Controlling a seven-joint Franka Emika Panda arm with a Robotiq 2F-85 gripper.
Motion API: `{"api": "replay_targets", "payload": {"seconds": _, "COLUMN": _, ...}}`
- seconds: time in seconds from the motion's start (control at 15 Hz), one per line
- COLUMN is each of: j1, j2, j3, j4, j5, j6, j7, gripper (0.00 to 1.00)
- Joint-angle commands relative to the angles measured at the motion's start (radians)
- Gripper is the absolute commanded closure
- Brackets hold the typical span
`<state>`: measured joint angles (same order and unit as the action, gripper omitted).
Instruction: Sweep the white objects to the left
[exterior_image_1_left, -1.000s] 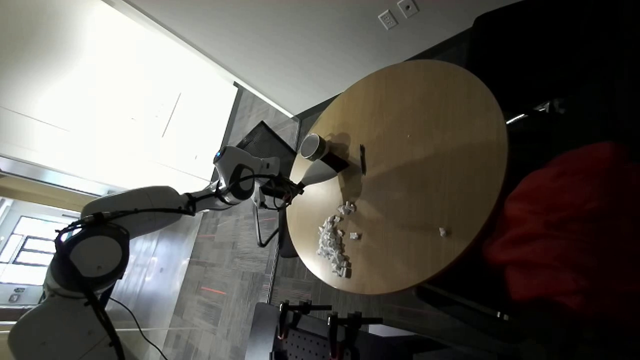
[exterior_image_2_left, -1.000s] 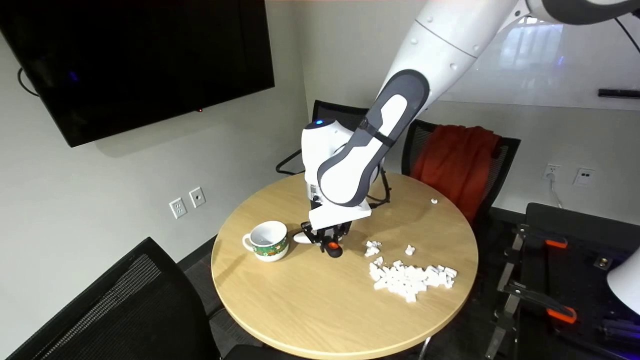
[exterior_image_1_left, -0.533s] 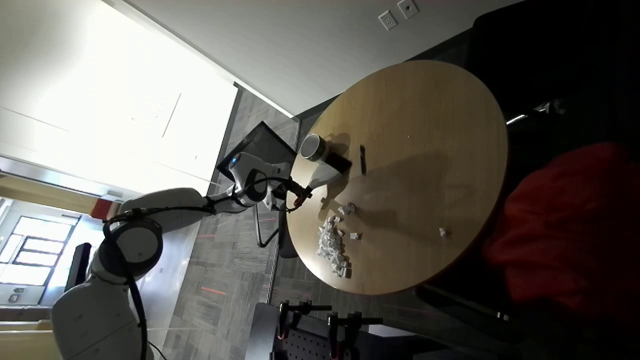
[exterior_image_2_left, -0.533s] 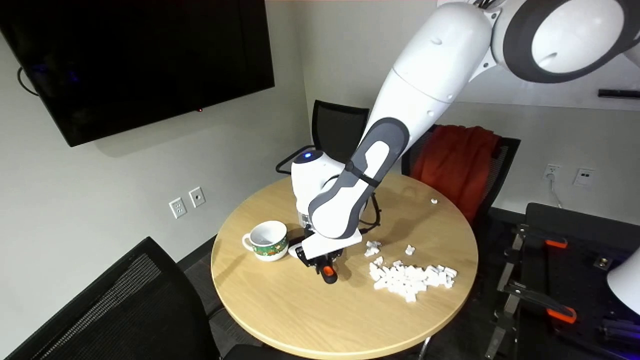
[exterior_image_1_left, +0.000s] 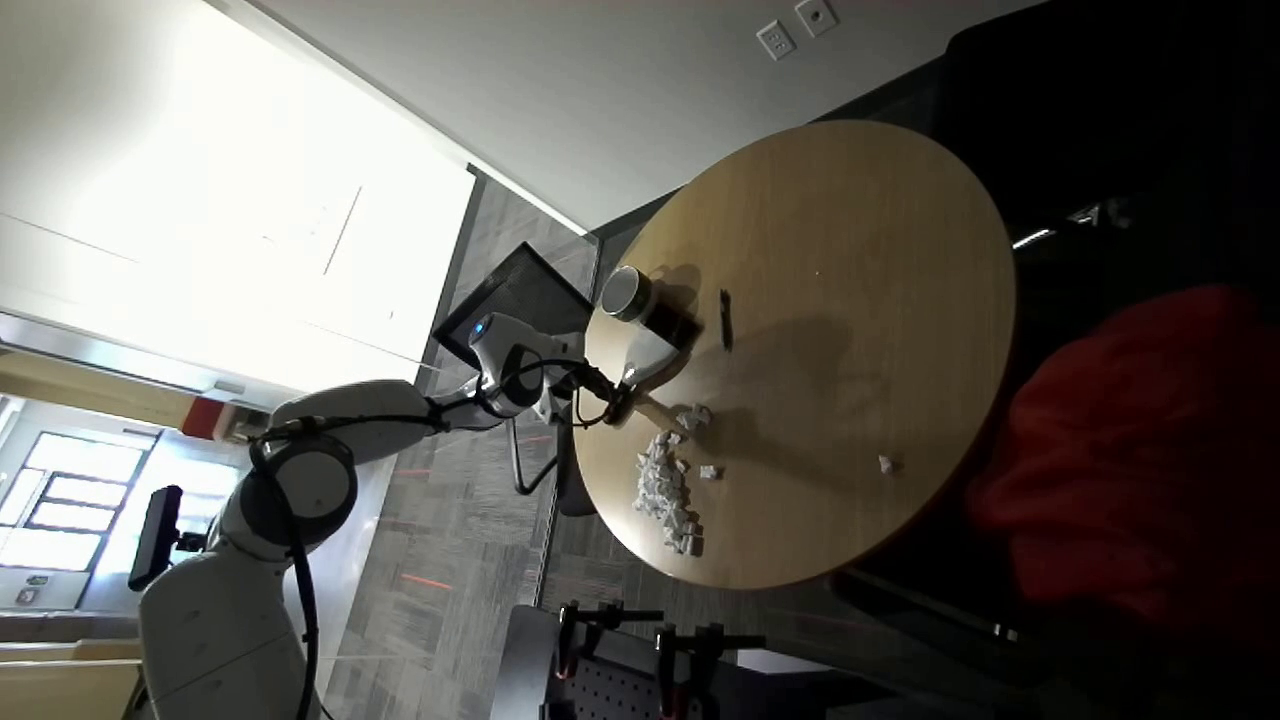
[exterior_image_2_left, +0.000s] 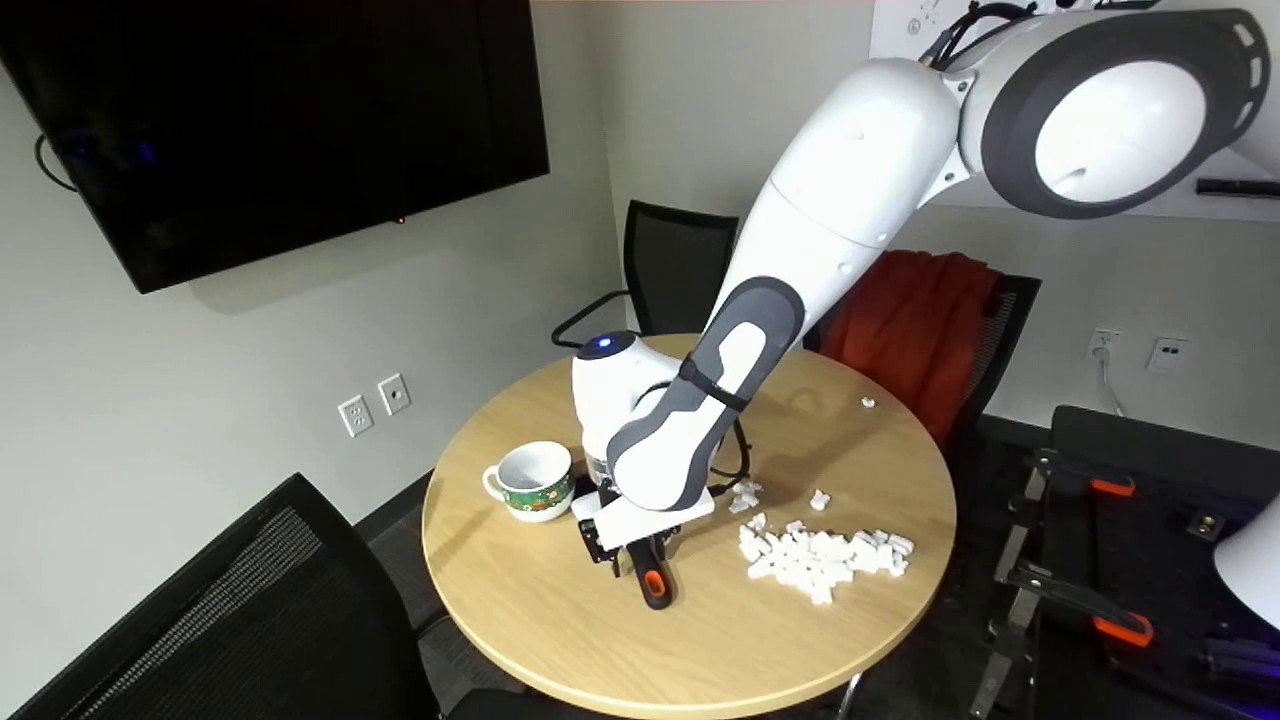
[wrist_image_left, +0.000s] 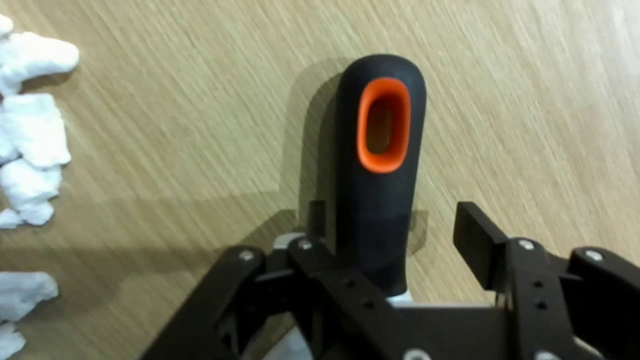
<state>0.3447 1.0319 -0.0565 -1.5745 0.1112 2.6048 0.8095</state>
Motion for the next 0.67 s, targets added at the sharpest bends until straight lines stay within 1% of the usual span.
{"api": "replay_targets", "payload": {"seconds": 0.0, "j1": -0.002, "j2": -0.114, "j3": 0.016, "j4": -0.107, "j5": 0.005, "j6": 0.021, "j7": -0.018, "gripper": 0.01}}
{"api": "replay_targets", "payload": {"seconds": 0.13, "j1": -0.003, "j2": -0.207, "j3": 0.027, "j4": -0.196, "j5": -0.001, "j6": 0.025, "j7": -0.043, "gripper": 0.00}}
{"api": "replay_targets", "payload": {"seconds": 0.27, "j1": -0.008, "j2": -0.301, "j3": 0.039, "j4": -0.271, "j5": -0.004, "j6": -0.019, "j7": -0.074, "gripper": 0.00}}
{"api": "replay_targets", "payload": {"seconds": 0.4, "j1": 0.005, "j2": -0.399, "j3": 0.029, "j4": -0.348, "j5": -0.013, "j6": -0.043, "j7": -0.074, "gripper": 0.00}}
{"api": "replay_targets", "payload": {"seconds": 0.47, "j1": 0.014, "j2": -0.450, "j3": 0.016, "j4": -0.387, "j5": -0.020, "j6": -0.063, "j7": -0.058, "gripper": 0.00}}
{"api": "replay_targets", "payload": {"seconds": 0.6, "j1": 0.043, "j2": -0.534, "j3": -0.017, "j4": -0.441, "j5": -0.068, "j6": -0.104, "j7": -0.008, "gripper": 0.00}}
